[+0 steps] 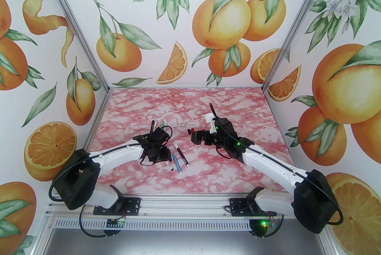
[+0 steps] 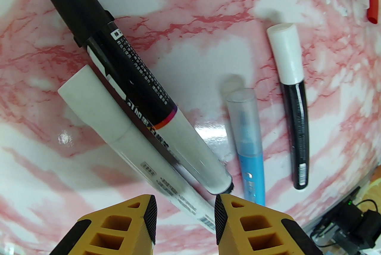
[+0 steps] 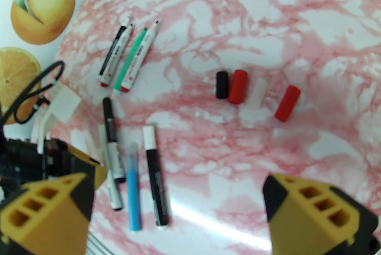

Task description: Open the pen caps

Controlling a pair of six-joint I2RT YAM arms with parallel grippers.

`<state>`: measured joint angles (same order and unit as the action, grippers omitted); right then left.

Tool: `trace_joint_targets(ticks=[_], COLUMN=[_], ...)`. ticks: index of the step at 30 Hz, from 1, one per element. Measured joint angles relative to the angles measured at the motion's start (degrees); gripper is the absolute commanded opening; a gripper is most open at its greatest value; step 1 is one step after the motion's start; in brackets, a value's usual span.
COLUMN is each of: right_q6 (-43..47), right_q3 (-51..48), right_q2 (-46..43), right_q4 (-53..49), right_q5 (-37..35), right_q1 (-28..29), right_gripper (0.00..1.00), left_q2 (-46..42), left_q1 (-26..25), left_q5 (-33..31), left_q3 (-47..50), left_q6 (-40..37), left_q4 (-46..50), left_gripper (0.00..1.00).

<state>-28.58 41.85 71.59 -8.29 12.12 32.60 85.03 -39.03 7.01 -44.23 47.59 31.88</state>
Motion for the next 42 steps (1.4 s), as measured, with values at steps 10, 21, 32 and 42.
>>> trace_joint_targets(ticks=[10,21,32,42], right_q6=[0.0,-1.6,-2.0,-2.6], right_q3=[0.0,-0.8,-1.0,-1.0], right_q2=[0.0,0.0,0.0,0.0], right_q4=[0.0,2.3,2.6,2.6], right_q5=[0.0,0.6,1.0,1.0], right_q1=[0.0,0.1,1.0,1.5], right_gripper=[1.00,1.00,1.00,1.00], left_q2=[0.1,-4.8,-3.7,-1.1], left_q1=[0.0,0.8,1.1,1.4], left_q5=[-1.9,-4.8,-7.3,-13.1], left_q3=[2.2,6.2,5.1,2.0], left_q6=[-0.2,-1.5,-4.6,-7.7], left_q4=[-0.3,2.1,6.4,10.8], left_gripper=[0.33,0.27,0.24,0.16])
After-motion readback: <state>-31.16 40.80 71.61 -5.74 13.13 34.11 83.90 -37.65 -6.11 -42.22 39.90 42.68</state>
